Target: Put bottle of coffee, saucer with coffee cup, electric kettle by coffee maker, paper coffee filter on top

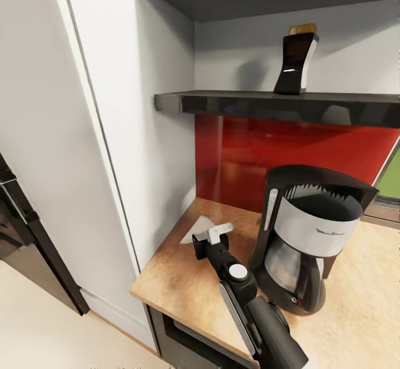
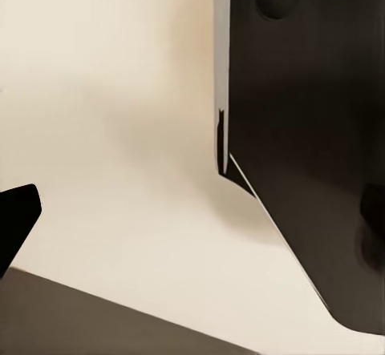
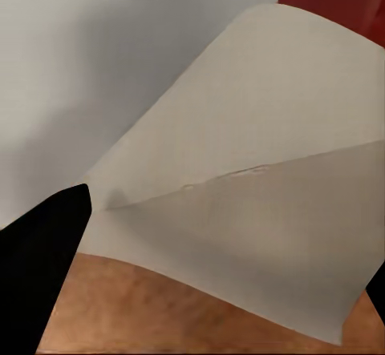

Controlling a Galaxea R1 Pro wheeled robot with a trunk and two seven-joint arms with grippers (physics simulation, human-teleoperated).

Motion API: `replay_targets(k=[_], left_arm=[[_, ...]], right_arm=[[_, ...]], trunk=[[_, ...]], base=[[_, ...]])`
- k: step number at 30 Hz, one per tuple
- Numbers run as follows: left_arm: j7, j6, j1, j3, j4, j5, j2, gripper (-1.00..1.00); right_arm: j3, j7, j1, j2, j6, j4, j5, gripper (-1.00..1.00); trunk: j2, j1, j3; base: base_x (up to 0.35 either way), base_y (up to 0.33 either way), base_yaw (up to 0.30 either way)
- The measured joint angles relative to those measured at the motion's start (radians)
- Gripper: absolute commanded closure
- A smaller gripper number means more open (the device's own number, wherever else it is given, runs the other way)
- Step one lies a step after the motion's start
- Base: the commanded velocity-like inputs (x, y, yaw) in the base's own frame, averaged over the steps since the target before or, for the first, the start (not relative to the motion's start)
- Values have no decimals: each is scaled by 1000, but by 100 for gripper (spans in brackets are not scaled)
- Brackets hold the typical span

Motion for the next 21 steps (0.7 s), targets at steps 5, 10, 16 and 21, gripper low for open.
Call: replay_targets(k=[5, 10, 16, 21], left_arm=[[0, 0, 0, 0, 0, 0, 2, -100], [0, 0, 0, 0, -1, 0, 2, -100], [0, 1, -2, 3, -1, 0, 2, -100], [1, 0, -2, 3, -1, 0, 2, -100]], right_arm=[[-1, 1, 0, 0, -1, -4, 0, 100], [-1, 2, 1, 0, -1, -2, -1, 100], [-3, 2, 2, 0, -2, 0, 0, 100], [-3, 2, 2, 0, -2, 1, 0, 100]], trunk=[[0, 0, 0], [0, 0, 0], [0, 0, 1], [0, 0, 6]], base=[[-266, 180, 0], [-273, 194, 0], [-204, 247, -40], [-193, 264, -167]])
